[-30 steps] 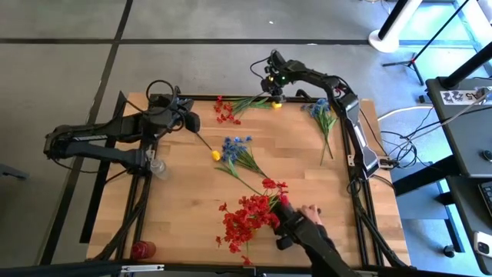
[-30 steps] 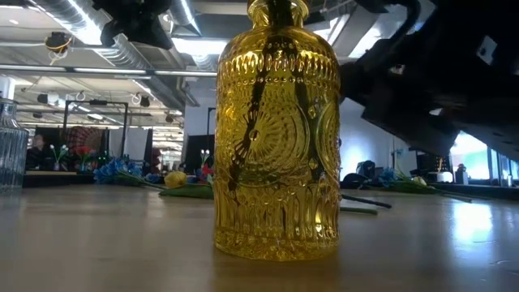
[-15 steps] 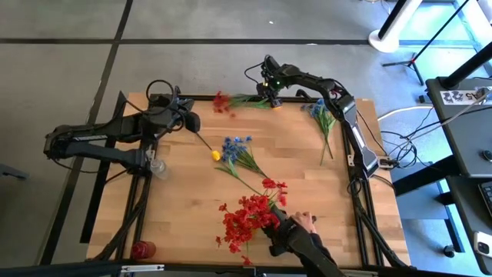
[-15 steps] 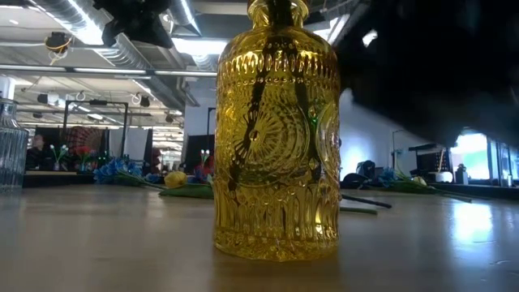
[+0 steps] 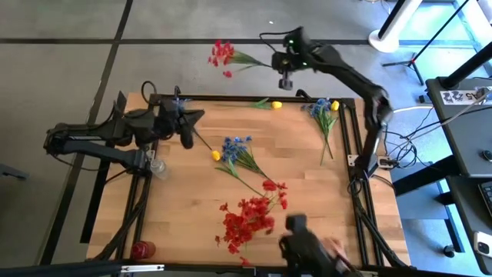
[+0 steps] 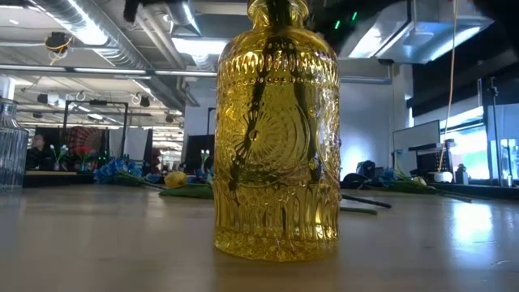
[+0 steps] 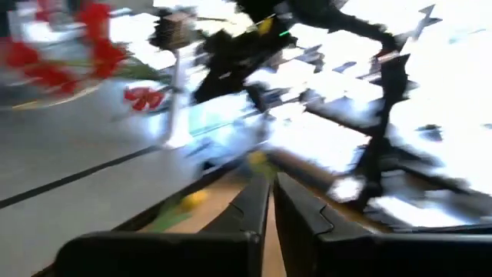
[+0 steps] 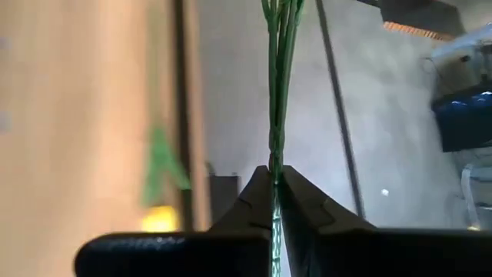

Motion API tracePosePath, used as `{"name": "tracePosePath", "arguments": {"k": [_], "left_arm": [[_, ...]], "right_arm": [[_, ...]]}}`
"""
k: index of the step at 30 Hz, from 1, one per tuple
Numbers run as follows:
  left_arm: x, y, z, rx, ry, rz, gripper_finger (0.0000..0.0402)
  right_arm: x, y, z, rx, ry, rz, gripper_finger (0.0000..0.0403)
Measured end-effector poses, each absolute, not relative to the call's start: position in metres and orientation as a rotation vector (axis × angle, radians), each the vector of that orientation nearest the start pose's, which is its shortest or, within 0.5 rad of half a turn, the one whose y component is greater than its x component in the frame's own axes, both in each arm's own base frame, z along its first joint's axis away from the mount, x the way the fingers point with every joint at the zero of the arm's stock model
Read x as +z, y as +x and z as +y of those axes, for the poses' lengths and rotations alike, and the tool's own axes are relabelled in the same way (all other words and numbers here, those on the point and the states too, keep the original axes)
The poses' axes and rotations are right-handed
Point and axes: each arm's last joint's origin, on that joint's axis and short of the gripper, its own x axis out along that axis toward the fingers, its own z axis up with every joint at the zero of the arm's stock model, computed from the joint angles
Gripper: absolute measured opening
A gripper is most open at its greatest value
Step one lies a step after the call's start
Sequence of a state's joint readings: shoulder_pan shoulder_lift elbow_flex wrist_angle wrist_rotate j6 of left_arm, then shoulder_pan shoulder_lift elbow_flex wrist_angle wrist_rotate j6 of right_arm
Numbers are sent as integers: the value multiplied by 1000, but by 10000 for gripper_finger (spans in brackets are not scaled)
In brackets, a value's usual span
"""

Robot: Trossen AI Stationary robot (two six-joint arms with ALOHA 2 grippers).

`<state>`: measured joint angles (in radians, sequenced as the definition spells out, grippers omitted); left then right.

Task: Sort flowers into vase by color
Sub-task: Put the red flowers into the yellow vase

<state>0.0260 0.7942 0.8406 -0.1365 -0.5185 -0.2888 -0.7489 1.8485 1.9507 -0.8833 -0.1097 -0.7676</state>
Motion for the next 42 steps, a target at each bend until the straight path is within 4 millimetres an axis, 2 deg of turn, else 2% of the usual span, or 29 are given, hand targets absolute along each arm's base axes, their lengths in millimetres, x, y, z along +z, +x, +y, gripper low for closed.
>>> {"name": "tracePosePath", "arguments": {"k": [3,6,12,16,19,22,25,29,34,37,41,42], "left_arm": [[367,175,12,372,-255,-93,50],[373,188,5,231,-233,-168,87],[370,222,-14,118,-113,-259,153],[375,245,-26,121,-73,-436,164],[378,263,-29,138,-99,-449,165],[384,278,-33,125,-149,-452,165],[395,285,-38,98,-160,-479,165],[404,285,-42,81,-155,-493,165],[404,284,-40,117,-181,-495,157],[403,285,-40,108,-236,-476,120],[397,287,-42,128,-257,-412,26],[395,288,-43,131,-254,-397,14]], "right_arm": [[407,285,-221,-232,-367,846,4],[438,282,-166,-144,-311,718,3],[490,281,-69,40,-51,365,3],[500,289,-22,146,45,283,3],[494,298,3,160,77,308,3],[488,307,21,131,102,331,3],[485,313,33,109,128,326,3],[483,321,39,85,154,308,3],[476,332,39,77,182,318,16],[469,339,40,74,165,344,32],[466,341,41,88,159,357,71],[467,340,41,103,162,354,87]]}}
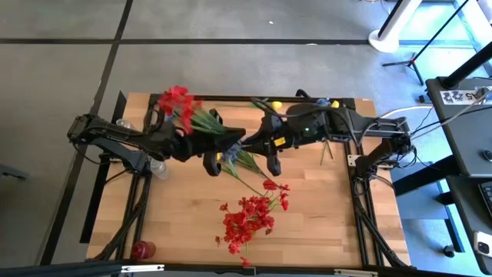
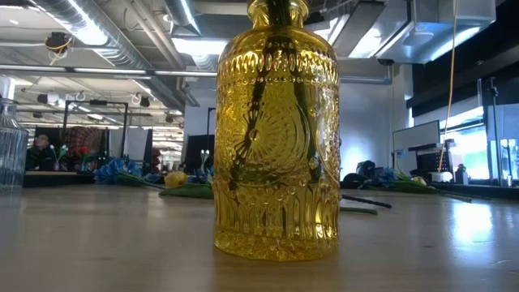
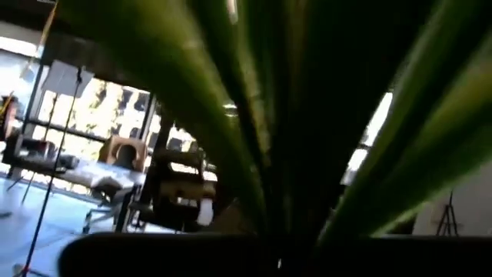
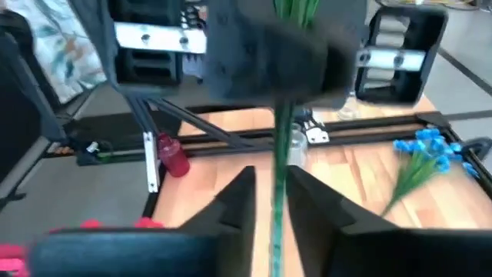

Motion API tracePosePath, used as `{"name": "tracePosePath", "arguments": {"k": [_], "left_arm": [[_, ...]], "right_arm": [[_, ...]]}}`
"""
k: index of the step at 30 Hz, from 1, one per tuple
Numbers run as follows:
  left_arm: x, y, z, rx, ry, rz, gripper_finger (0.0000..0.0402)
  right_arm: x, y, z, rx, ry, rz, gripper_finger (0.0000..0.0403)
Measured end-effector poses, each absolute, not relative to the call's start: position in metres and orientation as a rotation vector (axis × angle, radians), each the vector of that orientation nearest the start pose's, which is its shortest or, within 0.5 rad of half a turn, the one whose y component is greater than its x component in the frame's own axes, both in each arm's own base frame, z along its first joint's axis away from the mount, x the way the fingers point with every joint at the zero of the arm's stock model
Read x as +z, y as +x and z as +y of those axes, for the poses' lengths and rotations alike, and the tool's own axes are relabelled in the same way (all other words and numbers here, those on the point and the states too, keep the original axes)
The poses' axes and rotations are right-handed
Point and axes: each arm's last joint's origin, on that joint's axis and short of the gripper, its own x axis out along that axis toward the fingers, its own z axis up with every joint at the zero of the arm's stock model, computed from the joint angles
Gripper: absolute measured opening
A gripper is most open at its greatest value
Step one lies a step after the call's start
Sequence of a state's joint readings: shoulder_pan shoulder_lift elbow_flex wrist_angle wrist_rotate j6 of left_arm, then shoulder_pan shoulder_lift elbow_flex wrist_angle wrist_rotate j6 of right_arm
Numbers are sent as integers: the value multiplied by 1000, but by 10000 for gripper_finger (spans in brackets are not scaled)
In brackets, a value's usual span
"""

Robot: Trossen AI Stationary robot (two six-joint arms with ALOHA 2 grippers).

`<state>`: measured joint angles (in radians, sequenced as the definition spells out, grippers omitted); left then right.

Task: Sort flowers into vase by color
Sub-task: Put the red flowers into the yellow vase

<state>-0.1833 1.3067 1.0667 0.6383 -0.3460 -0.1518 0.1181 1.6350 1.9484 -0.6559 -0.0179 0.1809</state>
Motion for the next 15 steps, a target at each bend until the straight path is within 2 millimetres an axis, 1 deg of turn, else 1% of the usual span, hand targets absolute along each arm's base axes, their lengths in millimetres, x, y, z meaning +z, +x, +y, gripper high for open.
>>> {"name": "tracePosePath", "arguments": {"k": [5,9,12,13,15], "left_arm": [[386,291,-44,157,-235,-296,2],[381,291,-41,198,-219,-227,1],[378,291,-39,226,-202,-183,1],[377,290,-39,234,-197,-177,1],[375,291,-39,242,-189,-153,1]], "right_arm": [[480,325,39,117,171,316,183],[482,327,38,59,149,280,258],[475,341,39,40,133,270,293],[472,346,39,34,132,269,299],[467,349,40,18,135,302,302]]}}
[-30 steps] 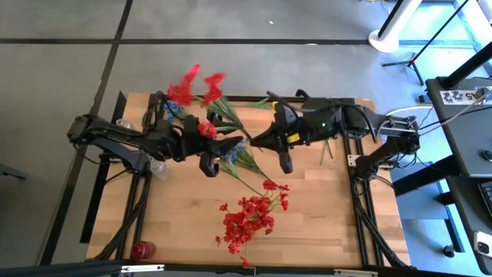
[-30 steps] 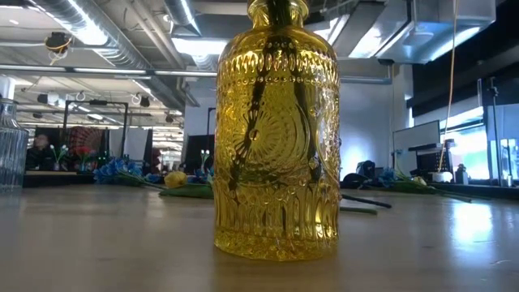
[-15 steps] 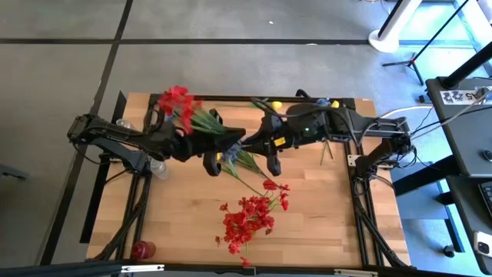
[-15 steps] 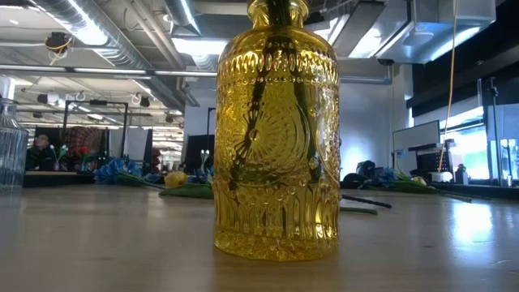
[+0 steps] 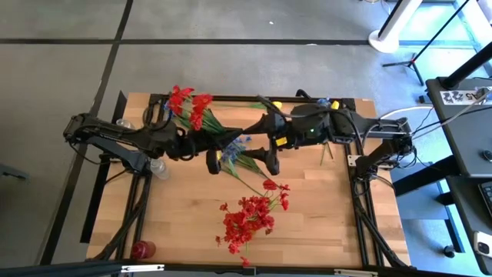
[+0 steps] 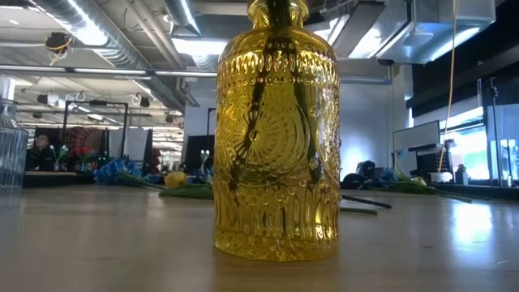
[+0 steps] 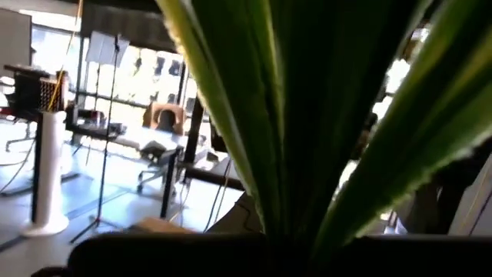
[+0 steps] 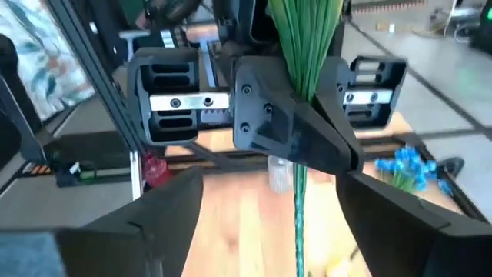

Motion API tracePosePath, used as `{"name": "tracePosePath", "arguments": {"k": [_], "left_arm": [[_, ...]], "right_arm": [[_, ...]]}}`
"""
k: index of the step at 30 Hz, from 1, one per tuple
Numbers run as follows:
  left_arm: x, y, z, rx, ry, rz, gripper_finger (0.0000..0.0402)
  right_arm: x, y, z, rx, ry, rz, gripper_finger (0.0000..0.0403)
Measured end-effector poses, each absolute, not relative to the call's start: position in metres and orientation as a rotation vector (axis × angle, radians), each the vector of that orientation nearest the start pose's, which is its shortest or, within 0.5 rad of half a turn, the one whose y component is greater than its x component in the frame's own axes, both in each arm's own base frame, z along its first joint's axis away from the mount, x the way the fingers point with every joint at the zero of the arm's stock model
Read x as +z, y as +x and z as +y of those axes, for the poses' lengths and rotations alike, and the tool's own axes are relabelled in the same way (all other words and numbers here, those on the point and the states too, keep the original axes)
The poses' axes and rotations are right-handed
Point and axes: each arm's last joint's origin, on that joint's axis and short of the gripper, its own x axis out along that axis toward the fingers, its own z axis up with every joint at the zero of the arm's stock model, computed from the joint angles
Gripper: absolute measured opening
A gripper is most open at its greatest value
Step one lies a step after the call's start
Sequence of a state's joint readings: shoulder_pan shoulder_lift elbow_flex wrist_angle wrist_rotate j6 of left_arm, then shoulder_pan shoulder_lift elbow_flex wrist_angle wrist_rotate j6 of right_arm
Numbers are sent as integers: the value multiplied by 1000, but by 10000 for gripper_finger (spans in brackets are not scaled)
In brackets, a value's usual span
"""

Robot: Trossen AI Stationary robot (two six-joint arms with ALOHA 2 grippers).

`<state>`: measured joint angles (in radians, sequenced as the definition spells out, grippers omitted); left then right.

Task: Sort flowers into vase by color
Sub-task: Put the red flowers into the yellow vase

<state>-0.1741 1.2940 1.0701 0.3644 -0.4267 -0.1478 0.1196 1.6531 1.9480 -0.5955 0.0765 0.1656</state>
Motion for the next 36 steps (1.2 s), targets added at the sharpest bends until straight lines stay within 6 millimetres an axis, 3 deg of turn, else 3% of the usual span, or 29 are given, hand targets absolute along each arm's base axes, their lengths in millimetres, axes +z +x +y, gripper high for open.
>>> {"name": "tracePosePath", "arguments": {"k": [6,10,13,15,18,22,25,31,36], "left_arm": [[369,290,-42,259,-164,-107,0],[376,281,-41,262,-154,-110,0],[371,283,-41,275,-144,-72,0],[363,289,-42,262,-136,-41,0],[356,297,-43,246,-154,-24,0],[345,308,-45,238,-158,-5,0],[345,310,-47,227,-172,-14,0],[345,309,-52,224,-172,-11,0],[344,308,-53,225,-167,7,0]], "right_arm": [[461,328,38,8,174,460,287],[486,295,32,-9,184,391,278],[502,286,30,-39,177,271,276],[507,290,30,-52,154,206,276],[500,314,31,-36,153,166,276],[471,356,38,30,161,230,276],[453,374,40,23,174,278,276],[450,382,41,43,181,254,264],[452,383,41,46,181,238,191]]}}
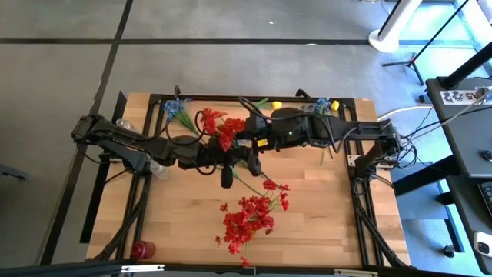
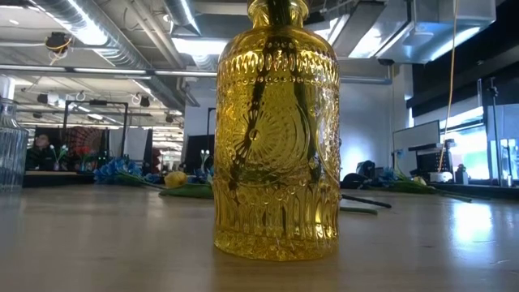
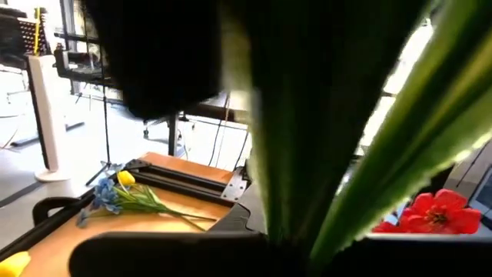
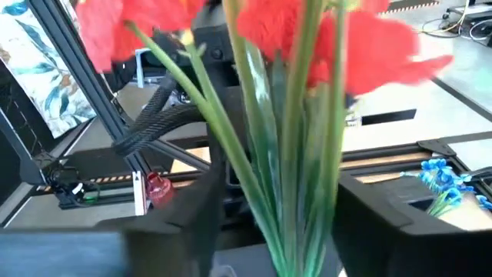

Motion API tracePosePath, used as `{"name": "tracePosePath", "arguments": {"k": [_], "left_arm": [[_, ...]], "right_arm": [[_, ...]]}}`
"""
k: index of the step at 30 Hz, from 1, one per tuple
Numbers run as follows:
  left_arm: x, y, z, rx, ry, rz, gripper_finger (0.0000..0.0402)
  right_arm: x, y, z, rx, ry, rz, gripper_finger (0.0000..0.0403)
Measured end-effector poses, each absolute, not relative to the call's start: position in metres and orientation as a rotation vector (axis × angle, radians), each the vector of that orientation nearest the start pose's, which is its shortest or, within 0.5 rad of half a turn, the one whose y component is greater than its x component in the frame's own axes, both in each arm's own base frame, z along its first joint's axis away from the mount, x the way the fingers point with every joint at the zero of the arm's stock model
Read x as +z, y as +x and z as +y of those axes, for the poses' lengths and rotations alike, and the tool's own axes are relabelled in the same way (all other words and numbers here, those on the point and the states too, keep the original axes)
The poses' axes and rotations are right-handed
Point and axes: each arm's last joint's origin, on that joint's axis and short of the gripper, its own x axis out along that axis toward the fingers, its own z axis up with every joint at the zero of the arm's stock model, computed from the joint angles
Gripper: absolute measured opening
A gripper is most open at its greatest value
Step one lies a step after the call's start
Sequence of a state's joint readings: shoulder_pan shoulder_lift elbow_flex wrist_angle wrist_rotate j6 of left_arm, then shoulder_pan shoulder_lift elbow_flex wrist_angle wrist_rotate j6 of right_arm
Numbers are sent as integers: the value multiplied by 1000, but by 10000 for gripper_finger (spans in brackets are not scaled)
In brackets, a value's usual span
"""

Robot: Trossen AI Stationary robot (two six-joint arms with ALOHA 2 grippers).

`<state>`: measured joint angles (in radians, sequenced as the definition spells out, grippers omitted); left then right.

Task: Sort flowers into vase by color
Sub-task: Put the red flowers into the yellow vase

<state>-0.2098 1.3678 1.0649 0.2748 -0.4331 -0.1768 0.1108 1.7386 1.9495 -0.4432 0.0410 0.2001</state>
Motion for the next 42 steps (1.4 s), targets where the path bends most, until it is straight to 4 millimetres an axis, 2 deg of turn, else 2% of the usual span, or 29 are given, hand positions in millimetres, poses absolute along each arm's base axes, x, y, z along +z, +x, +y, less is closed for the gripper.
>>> {"name": "tracePosePath", "arguments": {"k": [6,8,13,18,22,26,29,32,36,42], "left_arm": [[345,306,-54,219,-145,16,14],[350,300,-53,219,-143,15,29],[371,273,-51,197,-176,-15,79],[383,236,-53,160,-186,50,117],[398,203,-55,109,-290,29,132],[414,175,-52,63,-321,-47,135],[422,160,-47,55,-343,-96,135],[425,154,-44,54,-351,-116,133],[425,152,-44,54,-351,-116,132],[421,156,-46,56,-375,-81,132]], "right_arm": [[452,383,41,49,161,230,42],[456,379,41,47,156,219,15],[475,359,37,-2,136,169,25],[504,324,32,-31,84,81,11],[527,288,28,-35,47,12,15],[537,267,29,27,44,1,8],[538,259,39,75,32,14,11],[535,257,56,145,2,39,7],[533,253,81,225,-26,44,8],[532,236,125,397,-65,28,7]]}}
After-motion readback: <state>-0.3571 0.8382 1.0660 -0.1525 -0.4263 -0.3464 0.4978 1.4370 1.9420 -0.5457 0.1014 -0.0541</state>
